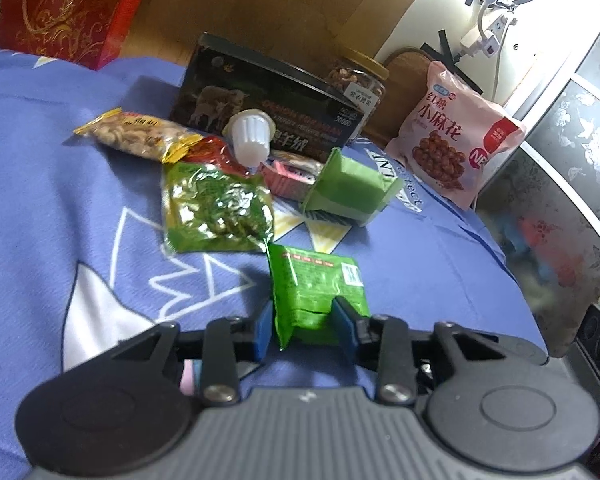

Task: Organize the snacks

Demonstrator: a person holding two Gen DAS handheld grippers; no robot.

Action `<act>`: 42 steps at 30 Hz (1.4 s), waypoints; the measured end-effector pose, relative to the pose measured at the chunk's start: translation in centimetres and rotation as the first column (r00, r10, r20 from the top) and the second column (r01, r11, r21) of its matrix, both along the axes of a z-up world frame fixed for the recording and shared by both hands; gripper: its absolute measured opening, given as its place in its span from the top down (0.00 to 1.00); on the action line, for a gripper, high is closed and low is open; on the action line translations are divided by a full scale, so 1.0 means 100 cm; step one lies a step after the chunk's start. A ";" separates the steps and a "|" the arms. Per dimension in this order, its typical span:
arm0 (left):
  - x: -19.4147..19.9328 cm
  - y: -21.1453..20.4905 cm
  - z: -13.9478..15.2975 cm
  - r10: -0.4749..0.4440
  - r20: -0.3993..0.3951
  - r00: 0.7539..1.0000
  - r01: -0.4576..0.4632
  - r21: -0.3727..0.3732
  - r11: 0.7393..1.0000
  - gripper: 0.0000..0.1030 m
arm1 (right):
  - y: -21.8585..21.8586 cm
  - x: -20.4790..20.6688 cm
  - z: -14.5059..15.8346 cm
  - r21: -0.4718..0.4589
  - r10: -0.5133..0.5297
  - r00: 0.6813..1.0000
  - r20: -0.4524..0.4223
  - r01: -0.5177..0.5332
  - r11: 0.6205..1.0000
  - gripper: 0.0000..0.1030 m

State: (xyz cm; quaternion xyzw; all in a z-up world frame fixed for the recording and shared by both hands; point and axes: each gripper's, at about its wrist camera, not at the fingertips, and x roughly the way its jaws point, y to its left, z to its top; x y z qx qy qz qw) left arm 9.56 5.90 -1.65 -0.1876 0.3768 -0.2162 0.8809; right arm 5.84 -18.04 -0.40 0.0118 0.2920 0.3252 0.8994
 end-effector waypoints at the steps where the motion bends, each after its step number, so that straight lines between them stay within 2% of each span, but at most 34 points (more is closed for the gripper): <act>1: 0.000 0.001 -0.002 0.001 -0.006 1.000 -0.001 -0.002 1.000 0.68 | 0.001 0.000 -0.001 -0.004 0.003 1.000 -0.004 -0.003 1.000 0.82; 5: 0.001 0.003 -0.005 0.000 -0.007 1.000 -0.001 -0.014 1.000 0.69 | 0.002 0.001 -0.002 -0.004 0.004 1.000 -0.020 -0.004 1.000 0.79; 7: 0.001 0.004 -0.005 0.000 -0.009 1.000 0.000 -0.019 1.000 0.66 | 0.001 0.001 -0.002 0.002 0.001 1.000 -0.024 -0.001 1.000 0.77; 9: 0.001 0.004 -0.005 -0.011 -0.009 1.000 0.010 -0.027 1.000 0.63 | -0.001 0.002 -0.002 0.014 -0.006 1.000 -0.023 0.006 1.000 0.69; 11: 0.001 0.004 -0.005 -0.019 -0.007 1.000 0.019 -0.028 0.999 0.60 | -0.002 0.002 -0.001 0.018 -0.006 1.000 -0.019 0.006 1.000 0.67; 12: 0.002 0.004 -0.004 -0.024 -0.006 1.000 0.024 -0.030 0.999 0.57 | 0.000 0.003 -0.001 0.007 0.001 1.000 -0.016 -0.001 1.000 0.66; 15: 0.002 0.001 -0.004 -0.035 0.000 0.999 0.035 -0.026 0.999 0.54 | 0.006 0.002 -0.001 -0.036 0.035 0.999 -0.001 -0.035 0.999 0.51; 17: 0.001 0.000 -0.004 -0.037 0.006 0.999 0.038 -0.020 0.999 0.54 | 0.009 0.001 -0.001 -0.048 0.049 0.999 0.006 -0.049 0.998 0.48; 22: 0.002 0.004 -0.006 -0.044 0.004 0.999 0.044 -0.042 0.998 0.56 | 0.011 0.004 -0.001 -0.095 0.068 0.997 0.032 -0.065 0.993 0.49; 29: 0.002 0.005 -0.007 -0.055 0.019 0.998 0.056 -0.049 0.997 0.59 | 0.012 0.006 -0.001 -0.103 0.101 0.994 0.040 -0.097 0.990 0.49; 32: 0.001 0.005 -0.008 -0.055 0.028 0.998 0.056 -0.041 0.998 0.63 | 0.014 0.006 -0.001 -0.105 0.095 0.995 0.042 -0.090 0.990 0.58; 34: 0.001 0.006 -0.008 -0.053 0.029 0.998 0.054 -0.041 0.998 0.64 | 0.013 0.007 -0.001 -0.108 0.084 0.995 0.044 -0.079 0.991 0.68; 42: -0.003 0.005 -0.004 -0.051 0.051 0.997 0.053 -0.023 0.998 0.64 | 0.011 0.003 0.001 -0.087 0.044 0.997 0.069 -0.038 0.996 0.73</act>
